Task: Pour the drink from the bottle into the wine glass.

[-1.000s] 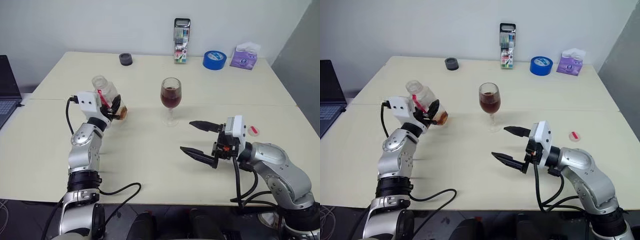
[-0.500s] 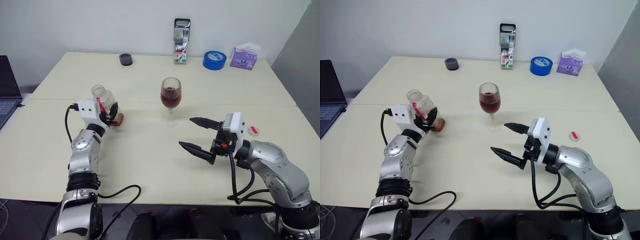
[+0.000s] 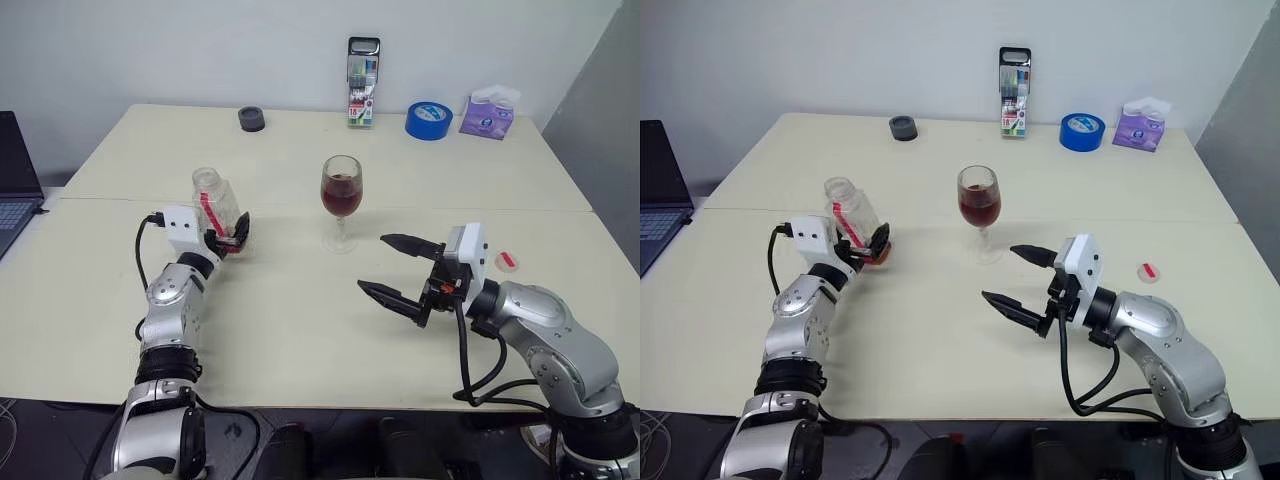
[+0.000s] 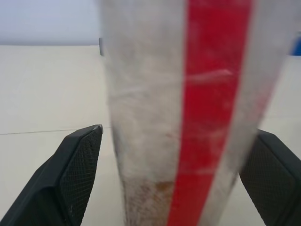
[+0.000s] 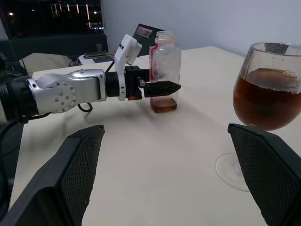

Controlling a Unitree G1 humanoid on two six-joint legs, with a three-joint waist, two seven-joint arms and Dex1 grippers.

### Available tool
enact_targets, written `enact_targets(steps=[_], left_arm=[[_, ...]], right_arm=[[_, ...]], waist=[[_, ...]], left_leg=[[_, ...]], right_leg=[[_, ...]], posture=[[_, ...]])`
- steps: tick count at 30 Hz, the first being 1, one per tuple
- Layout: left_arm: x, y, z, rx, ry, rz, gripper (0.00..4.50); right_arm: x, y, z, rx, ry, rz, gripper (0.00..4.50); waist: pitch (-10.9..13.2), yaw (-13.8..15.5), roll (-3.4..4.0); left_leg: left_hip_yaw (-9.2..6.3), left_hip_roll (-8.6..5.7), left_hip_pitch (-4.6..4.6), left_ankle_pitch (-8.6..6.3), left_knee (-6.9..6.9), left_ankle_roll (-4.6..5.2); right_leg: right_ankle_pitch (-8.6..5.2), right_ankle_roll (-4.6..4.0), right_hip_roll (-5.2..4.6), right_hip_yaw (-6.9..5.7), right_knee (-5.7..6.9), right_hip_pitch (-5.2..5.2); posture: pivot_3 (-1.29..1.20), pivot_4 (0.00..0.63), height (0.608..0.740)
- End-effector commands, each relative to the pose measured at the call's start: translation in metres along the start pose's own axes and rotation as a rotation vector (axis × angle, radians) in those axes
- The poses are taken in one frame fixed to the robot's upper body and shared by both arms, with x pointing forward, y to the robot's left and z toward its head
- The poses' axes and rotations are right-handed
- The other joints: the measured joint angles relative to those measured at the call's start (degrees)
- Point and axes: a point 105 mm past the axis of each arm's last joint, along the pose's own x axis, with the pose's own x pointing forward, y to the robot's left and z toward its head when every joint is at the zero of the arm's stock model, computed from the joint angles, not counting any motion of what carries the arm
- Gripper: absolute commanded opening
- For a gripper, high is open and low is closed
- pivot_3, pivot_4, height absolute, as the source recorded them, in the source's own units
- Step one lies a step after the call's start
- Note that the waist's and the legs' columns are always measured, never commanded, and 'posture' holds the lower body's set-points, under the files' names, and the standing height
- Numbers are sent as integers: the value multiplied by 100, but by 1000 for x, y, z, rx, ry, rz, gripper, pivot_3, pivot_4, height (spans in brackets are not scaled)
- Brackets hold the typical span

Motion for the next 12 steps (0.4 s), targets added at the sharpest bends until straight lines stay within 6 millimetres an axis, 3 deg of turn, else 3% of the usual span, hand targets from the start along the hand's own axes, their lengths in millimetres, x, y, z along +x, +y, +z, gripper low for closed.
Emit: enact_targets(steps=[1, 6, 12], left_arm=[[-16, 1, -2, 17, 10, 33, 4461], [-56, -19, -11, 40, 75, 55, 4461], [-89, -55, -4, -11, 121, 36, 4461]], right_arm=[[-11, -2, 3, -22, -6, -94, 4500], [-45, -24, -23, -52, 130, -440, 4500], [-78, -48, -57, 11, 262, -832, 4500]], waist=[[0, 1, 0], [-1, 18, 0], [-3, 13, 4]], left_leg=[[-1, 0, -1, 0, 0, 0], [-2, 2, -4, 0, -2, 0], [-1, 3, 3, -1, -5, 0]], right_leg=[[0, 0, 0, 0, -1, 0], [0, 0, -3, 3, -9, 3], [-1, 0, -2, 8, 2, 4]], posture=[[0, 150, 740], [0, 150, 740], [0, 150, 740]])
